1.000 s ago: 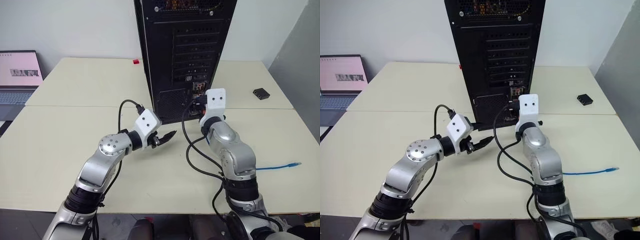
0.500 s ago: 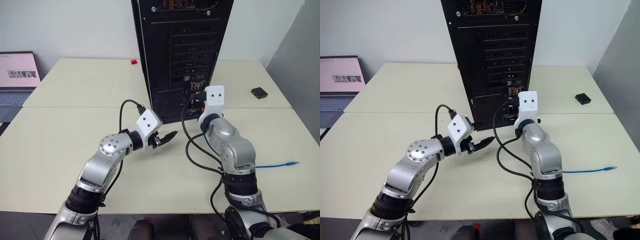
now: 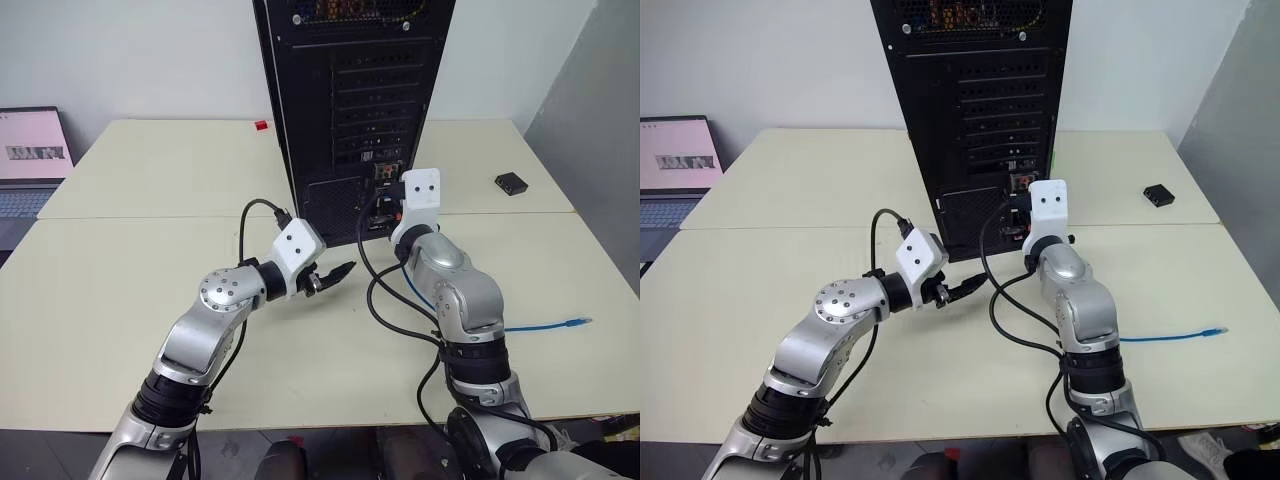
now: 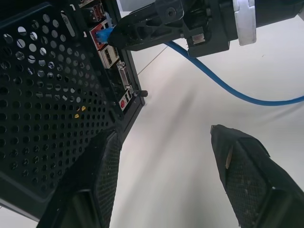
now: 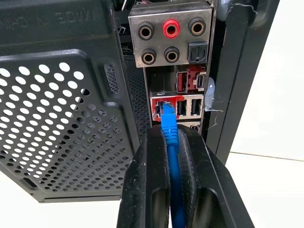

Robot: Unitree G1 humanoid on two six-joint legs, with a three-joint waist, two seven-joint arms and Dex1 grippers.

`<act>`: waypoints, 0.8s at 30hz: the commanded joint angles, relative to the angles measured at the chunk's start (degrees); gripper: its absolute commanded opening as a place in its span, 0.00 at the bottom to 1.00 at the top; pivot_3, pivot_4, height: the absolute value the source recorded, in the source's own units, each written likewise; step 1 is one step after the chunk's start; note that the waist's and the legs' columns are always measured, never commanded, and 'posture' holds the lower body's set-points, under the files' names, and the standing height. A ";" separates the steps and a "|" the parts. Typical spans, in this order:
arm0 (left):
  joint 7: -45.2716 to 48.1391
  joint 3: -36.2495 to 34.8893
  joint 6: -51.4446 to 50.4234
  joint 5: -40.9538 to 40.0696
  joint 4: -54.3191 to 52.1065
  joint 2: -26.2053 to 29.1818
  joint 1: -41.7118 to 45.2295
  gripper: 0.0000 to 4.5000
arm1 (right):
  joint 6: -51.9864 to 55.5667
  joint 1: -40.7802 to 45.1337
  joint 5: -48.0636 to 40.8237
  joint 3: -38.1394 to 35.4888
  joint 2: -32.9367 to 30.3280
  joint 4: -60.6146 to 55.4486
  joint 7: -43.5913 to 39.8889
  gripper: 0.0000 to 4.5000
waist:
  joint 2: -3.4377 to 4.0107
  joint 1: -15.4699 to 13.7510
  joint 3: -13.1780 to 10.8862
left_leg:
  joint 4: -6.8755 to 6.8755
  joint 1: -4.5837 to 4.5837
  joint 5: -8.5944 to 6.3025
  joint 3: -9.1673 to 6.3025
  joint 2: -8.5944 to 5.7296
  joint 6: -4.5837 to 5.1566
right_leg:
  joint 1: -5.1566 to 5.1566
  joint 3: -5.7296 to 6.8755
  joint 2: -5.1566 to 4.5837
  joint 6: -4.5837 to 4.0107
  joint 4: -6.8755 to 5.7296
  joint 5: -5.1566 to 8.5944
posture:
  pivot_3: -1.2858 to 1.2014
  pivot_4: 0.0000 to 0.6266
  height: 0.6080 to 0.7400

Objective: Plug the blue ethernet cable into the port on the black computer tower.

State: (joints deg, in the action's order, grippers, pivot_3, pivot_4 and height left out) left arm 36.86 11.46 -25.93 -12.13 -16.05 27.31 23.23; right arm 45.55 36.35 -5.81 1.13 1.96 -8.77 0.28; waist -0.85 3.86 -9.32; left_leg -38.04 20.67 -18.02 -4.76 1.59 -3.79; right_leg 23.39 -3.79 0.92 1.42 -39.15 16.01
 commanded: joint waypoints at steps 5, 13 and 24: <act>-0.22 -1.24 1.04 0.84 -0.29 -0.02 1.44 0.69 | 2.43 -3.45 -0.85 -0.41 -3.79 -7.76 -2.61 0.41 | 0.01 -0.63 -0.01 | 0.08 0.16 0.00 -0.02 -0.02 -0.01 | 0.11 0.04 -0.02 0.00 0.11 0.00 | 0.52 0.24 1.00; 1.19 -0.17 -1.60 3.39 2.12 2.45 5.36 0.69 | 11.12 -7.21 -5.50 -0.73 -11.91 -22.82 -10.05 0.78 | 0.09 -0.95 -0.07 | 0.07 0.22 -0.01 -0.08 -0.06 0.00 | 0.14 0.10 -0.07 0.01 0.11 0.01 | 0.52 0.24 1.00; 5.29 -2.14 -6.32 0.28 3.17 3.36 9.45 0.69 | 16.74 -6.57 -13.93 -6.67 -28.38 -25.38 -22.62 0.78 | 0.11 -0.95 -0.13 | 0.06 0.20 -0.01 -0.04 -0.09 0.01 | 0.09 0.09 -0.04 0.02 0.13 0.01 | 0.52 0.24 1.00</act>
State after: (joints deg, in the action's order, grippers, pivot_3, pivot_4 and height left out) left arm 41.80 10.94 -31.44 -11.04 -12.48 30.28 30.73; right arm 61.85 28.66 -17.47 -3.54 -24.15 -33.47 -19.85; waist -0.74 2.92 -9.44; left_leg -37.98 20.87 -18.03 -4.80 1.50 -3.78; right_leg 23.49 -3.70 0.88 1.43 -39.02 16.03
